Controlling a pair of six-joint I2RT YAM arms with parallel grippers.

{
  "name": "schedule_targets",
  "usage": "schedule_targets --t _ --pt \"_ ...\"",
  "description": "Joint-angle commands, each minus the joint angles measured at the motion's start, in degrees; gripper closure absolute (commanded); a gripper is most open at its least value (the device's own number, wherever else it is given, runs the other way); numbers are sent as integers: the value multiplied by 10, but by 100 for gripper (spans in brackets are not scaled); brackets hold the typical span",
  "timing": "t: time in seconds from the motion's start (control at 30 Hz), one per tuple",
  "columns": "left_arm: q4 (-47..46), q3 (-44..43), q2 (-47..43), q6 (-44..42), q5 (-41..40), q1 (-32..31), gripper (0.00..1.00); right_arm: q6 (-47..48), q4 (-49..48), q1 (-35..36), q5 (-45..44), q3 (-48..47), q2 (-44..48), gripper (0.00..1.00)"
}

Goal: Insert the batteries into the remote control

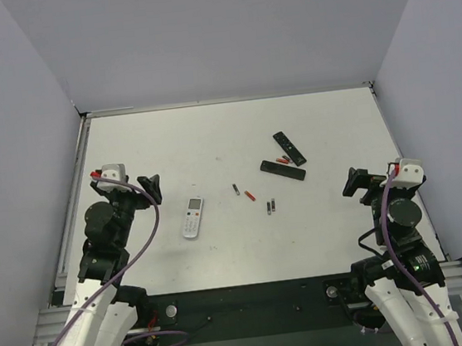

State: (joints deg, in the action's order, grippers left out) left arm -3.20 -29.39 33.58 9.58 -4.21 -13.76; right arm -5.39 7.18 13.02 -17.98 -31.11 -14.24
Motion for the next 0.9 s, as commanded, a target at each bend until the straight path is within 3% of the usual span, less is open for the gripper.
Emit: schedule_targets --t 0.0,0.2,0.47,0.67,0.87 --pt "7 -35 16 8 7 4 3 5 -8 6 -9 -12 3 0" --pt "89 -73 82 45 5 2 3 -1 -20 5 -17 -4 16 0" --pt "235 -162 261 100 -5 -7 3 -10 -18 12 0 -4 20 0" --pt "350 -259 418 100 -21 -62 3 -11 -20 17 12 -2 26 0" --pt "401 -347 553 102 -27 -114 3 -8 -19 23 15 -2 24 0"
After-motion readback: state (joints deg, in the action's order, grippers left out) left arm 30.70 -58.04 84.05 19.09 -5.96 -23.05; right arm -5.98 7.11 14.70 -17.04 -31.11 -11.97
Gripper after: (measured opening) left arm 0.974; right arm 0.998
